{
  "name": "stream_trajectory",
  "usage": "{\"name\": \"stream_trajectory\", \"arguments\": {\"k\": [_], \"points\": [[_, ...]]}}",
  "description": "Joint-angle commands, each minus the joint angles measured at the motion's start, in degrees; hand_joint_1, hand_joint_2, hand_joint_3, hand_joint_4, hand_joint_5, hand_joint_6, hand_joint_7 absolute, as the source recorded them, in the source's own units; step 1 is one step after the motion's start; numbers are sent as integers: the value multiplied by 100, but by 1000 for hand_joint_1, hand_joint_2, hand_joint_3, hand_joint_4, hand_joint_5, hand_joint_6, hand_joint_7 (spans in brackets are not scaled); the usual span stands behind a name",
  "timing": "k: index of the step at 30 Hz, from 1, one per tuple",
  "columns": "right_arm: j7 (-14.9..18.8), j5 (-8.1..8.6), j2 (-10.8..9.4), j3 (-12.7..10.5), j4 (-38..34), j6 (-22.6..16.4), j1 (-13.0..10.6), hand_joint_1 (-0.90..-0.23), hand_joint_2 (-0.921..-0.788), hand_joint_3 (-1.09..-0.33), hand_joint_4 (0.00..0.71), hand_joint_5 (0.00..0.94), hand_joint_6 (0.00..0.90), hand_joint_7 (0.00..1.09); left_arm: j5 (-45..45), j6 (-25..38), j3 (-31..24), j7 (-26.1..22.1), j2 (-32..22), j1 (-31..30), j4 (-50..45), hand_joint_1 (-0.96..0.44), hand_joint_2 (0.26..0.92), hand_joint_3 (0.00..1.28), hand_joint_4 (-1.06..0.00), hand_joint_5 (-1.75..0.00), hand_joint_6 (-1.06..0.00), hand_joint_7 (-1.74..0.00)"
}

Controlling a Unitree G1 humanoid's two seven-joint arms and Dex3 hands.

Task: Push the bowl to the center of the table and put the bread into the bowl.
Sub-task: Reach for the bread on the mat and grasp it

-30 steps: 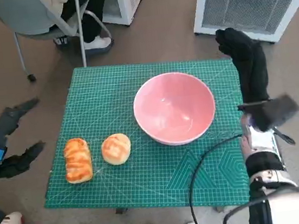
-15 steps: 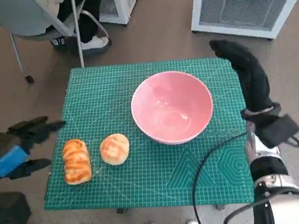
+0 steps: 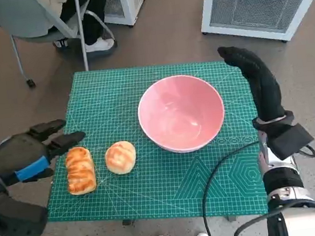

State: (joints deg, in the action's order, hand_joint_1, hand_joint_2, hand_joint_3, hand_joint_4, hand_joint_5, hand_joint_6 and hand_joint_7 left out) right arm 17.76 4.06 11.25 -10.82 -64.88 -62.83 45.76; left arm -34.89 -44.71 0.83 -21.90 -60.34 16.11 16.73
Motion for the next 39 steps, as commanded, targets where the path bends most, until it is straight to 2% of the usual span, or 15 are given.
{"name": "stream_trajectory", "arguments": {"k": [1,24,26,28,39], "points": [[72,25,51,30,18,77,-186,-671,-921,-831,301,0,349,41,-278,-141,229,162,-110,213,174,-114,718,2,-224,-2,-329,-2],[159,152,73,-41,21,65,-249,-655,-921,-827,309,4,346,47,-878,-208,792,675,-31,458,527,-117,737,5,-249,-3,-354,-10],[143,145,76,-39,14,66,-254,-654,-921,-827,310,4,345,47,-835,-204,867,632,3,468,610,-113,740,6,-247,-1,-357,-9],[125,145,83,-39,15,57,-281,-646,-921,-827,312,4,340,46,-666,-208,986,465,73,469,745,-28,760,11,-236,0,-358,-4],[55,107,131,-31,22,42,-343,-631,-921,-830,314,3,337,46,-366,-78,1297,57,269,512,1065,21,817,28,-228,-1,-346,0]]}}
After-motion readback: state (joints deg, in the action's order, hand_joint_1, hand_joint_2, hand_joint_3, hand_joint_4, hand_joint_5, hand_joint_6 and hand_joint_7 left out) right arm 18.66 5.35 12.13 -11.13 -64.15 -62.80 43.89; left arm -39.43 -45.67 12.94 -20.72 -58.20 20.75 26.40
